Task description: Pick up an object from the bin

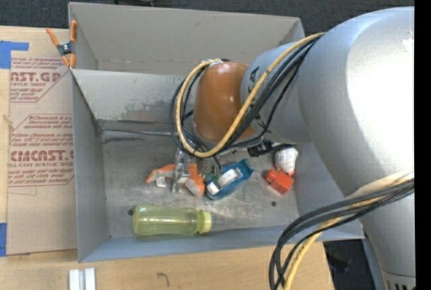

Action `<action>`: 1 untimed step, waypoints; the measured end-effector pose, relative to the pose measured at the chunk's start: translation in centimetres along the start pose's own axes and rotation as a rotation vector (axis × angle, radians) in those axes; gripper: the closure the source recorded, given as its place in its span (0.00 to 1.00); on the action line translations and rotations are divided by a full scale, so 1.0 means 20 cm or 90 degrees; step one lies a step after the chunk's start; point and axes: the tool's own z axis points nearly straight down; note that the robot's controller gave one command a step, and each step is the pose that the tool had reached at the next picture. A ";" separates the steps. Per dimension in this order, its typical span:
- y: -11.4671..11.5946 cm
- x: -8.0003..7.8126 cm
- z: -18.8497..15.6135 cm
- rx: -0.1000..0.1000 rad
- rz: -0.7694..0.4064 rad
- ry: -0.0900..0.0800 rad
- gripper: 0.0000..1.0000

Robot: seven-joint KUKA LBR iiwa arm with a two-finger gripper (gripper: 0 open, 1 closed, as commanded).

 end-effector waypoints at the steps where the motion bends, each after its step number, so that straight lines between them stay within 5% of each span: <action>1: 0.00 0.00 -0.01 0.001 -0.001 0.002 1.00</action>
Offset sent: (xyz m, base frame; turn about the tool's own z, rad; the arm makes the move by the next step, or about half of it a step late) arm -0.0001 0.0001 0.0729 -0.0001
